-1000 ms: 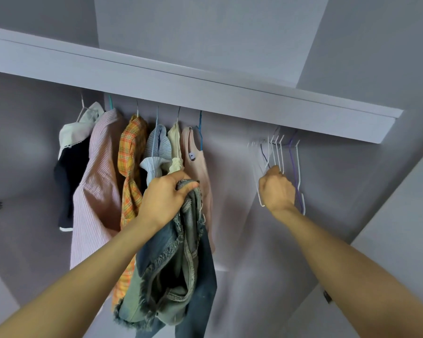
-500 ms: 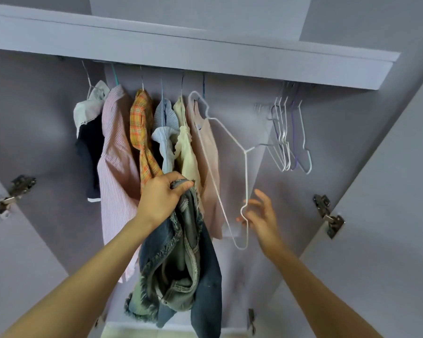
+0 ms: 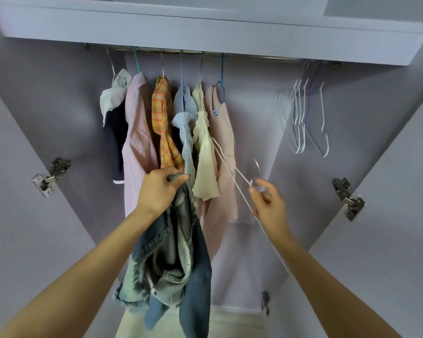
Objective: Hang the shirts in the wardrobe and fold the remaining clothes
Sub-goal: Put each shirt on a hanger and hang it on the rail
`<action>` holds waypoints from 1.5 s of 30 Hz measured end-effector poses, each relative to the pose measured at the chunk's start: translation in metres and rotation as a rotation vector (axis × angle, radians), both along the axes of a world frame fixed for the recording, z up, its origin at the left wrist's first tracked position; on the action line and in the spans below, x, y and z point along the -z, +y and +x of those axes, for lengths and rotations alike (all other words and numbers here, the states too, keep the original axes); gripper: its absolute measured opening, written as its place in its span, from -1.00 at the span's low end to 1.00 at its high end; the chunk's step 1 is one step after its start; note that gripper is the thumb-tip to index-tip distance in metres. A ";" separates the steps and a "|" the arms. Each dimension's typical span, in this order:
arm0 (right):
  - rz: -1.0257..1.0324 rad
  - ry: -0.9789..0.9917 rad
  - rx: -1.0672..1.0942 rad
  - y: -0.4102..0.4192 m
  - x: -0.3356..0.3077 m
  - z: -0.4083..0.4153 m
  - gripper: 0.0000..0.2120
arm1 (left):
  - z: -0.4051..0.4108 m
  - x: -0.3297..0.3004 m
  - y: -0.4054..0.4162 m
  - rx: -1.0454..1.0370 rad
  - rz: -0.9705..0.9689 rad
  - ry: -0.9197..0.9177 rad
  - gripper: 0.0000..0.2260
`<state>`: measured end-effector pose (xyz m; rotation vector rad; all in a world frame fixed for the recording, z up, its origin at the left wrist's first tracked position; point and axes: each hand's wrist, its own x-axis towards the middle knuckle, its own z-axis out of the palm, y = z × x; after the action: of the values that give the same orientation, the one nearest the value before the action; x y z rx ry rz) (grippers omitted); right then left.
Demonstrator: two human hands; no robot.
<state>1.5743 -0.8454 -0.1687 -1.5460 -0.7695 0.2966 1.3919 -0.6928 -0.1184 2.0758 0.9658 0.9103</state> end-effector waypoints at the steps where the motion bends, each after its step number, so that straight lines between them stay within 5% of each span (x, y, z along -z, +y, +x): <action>1: -0.016 -0.029 0.030 0.001 -0.002 0.001 -0.82 | -0.001 -0.001 0.001 -0.008 -0.009 -0.001 -0.89; 3: 0.009 -0.046 0.112 0.000 -0.002 -0.003 -0.96 | -0.006 -0.003 0.002 -0.024 -0.016 -0.002 -0.91; 6: 0.155 -0.028 0.209 -0.006 0.001 -0.008 -0.65 | -0.014 -0.006 0.007 -0.070 -0.006 0.025 -0.88; 10: 0.186 0.070 0.116 -0.003 -0.008 -0.008 -0.87 | -0.021 -0.008 0.016 -0.124 -0.037 0.053 -0.89; 16: 0.213 0.277 0.066 0.001 -0.005 -0.005 -0.51 | -0.035 -0.008 0.035 -0.102 -0.206 0.060 -0.83; 24: -0.139 0.261 -0.374 -0.016 0.010 0.006 -0.50 | -0.052 -0.021 0.052 -0.125 -0.130 0.062 -0.76; 32: -0.585 -0.082 -0.443 0.010 -0.006 -0.016 -0.61 | -0.048 -0.037 0.036 -0.102 0.075 0.205 -0.75; 36: -0.412 -0.114 -0.257 0.037 -0.015 -0.044 -0.63 | -0.041 -0.037 0.000 0.029 0.258 0.331 -0.73; 41: -0.141 -0.111 -0.244 0.045 -0.018 -0.059 -0.67 | -0.068 -0.014 -0.024 0.312 0.388 0.757 -0.71; 45: -0.075 -0.267 -0.324 0.046 -0.021 -0.070 -0.63 | -0.079 -0.029 -0.014 0.126 0.536 0.465 -0.85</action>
<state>1.5039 -0.7997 -0.1479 -1.5467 -1.2357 0.3640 1.3133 -0.7063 -0.0895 2.8577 0.8619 0.6792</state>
